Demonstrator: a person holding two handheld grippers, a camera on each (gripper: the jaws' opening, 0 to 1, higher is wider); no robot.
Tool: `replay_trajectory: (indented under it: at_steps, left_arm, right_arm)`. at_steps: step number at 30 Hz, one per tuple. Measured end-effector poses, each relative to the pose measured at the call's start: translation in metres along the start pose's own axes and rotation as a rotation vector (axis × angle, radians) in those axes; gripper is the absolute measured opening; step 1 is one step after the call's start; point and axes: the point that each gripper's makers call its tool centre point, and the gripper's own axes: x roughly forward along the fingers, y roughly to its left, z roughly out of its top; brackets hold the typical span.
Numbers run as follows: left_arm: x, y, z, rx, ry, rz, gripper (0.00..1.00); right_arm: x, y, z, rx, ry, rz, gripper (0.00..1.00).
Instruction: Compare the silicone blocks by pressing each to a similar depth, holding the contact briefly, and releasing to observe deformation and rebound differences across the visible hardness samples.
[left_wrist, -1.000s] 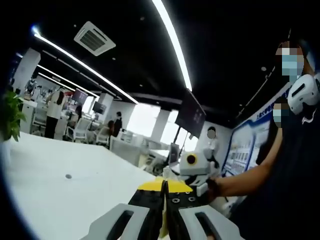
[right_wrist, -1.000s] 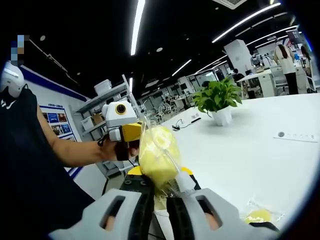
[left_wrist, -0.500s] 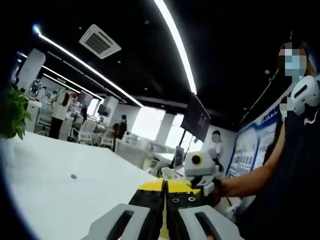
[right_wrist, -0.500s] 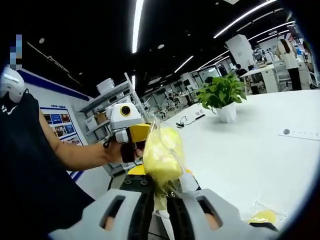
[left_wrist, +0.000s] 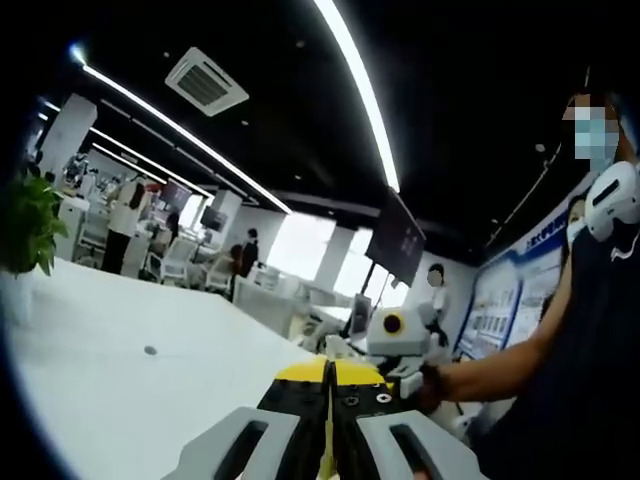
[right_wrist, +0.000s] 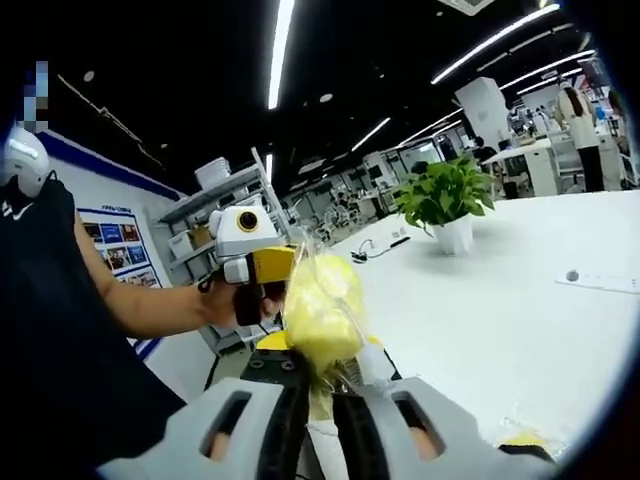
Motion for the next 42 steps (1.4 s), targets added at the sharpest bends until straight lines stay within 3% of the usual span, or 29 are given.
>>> replay_trajectory:
  at_steps: [1, 3, 6, 8, 9, 12, 18, 21, 25, 27, 29, 31, 32, 36, 39, 42]
  left_arm:
    - [0.0, 0.0, 0.0, 0.0, 0.002, -0.001, 0.0]
    - [0.0, 0.0, 0.0, -0.005, 0.009, -0.004, 0.0]
    - [0.001, -0.005, -0.002, 0.008, 0.025, -0.013, 0.0]
    - [0.001, -0.006, -0.004, 0.014, 0.039, -0.012, 0.0]
    - [0.0, -0.006, -0.004, 0.011, 0.038, -0.013, 0.0]
    - [-0.003, -0.008, -0.003, -0.008, 0.02, -0.01, 0.0]
    - [-0.008, -0.011, 0.002, -0.051, 0.021, -0.02, 0.0]
    - [-0.009, -0.008, 0.007, -0.05, 0.018, -0.014, 0.0]
    - [-0.009, -0.004, 0.017, -0.055, -0.004, -0.004, 0.0]
    - [-0.008, -0.003, 0.021, -0.064, -0.016, -0.001, 0.0]
    - [-0.008, -0.003, 0.026, -0.066, -0.031, 0.001, 0.0]
    - [-0.007, -0.003, 0.029, -0.068, -0.034, 0.003, 0.0]
    - [-0.007, -0.003, 0.03, -0.073, -0.037, 0.004, 0.0]
    - [-0.008, -0.001, 0.033, -0.075, -0.036, 0.003, 0.0]
    - [-0.009, 0.003, 0.034, -0.088, -0.041, 0.007, 0.0]
    - [-0.012, 0.007, 0.034, -0.121, -0.062, 0.013, 0.0]
  right_arm:
    - [0.0, 0.002, 0.0, 0.055, 0.001, 0.008, 0.05]
    - [-0.001, -0.001, 0.0, 0.02, -0.004, -0.009, 0.05]
    - [-0.004, -0.001, -0.002, 0.056, -0.011, -0.003, 0.06]
    - [-0.004, -0.001, -0.004, 0.028, -0.015, 0.006, 0.07]
    - [-0.003, 0.0, -0.003, -0.029, -0.035, 0.022, 0.07]
    - [-0.001, 0.002, -0.004, 0.021, -0.041, 0.047, 0.1]
    - [0.005, -0.005, -0.009, -0.084, -0.001, -0.015, 0.22]
    - [0.003, -0.006, -0.004, -0.09, -0.024, -0.032, 0.38]
    - [-0.002, -0.023, 0.005, -0.134, -0.059, -0.132, 0.83]
    - [-0.008, -0.029, 0.015, -0.168, -0.098, -0.172, 0.92]
    - [-0.017, -0.031, 0.025, -0.241, -0.144, -0.19, 0.89]
    - [-0.024, -0.036, 0.026, -0.197, -0.137, -0.213, 0.96]
    - [-0.03, -0.042, 0.027, -0.19, -0.131, -0.251, 0.96]
    - [-0.05, -0.05, 0.027, -0.236, -0.125, -0.289, 0.96]
    - [-0.072, -0.065, 0.028, -0.24, -0.153, -0.368, 0.96]
    - [-0.087, -0.069, 0.025, -0.236, -0.157, -0.394, 0.96]
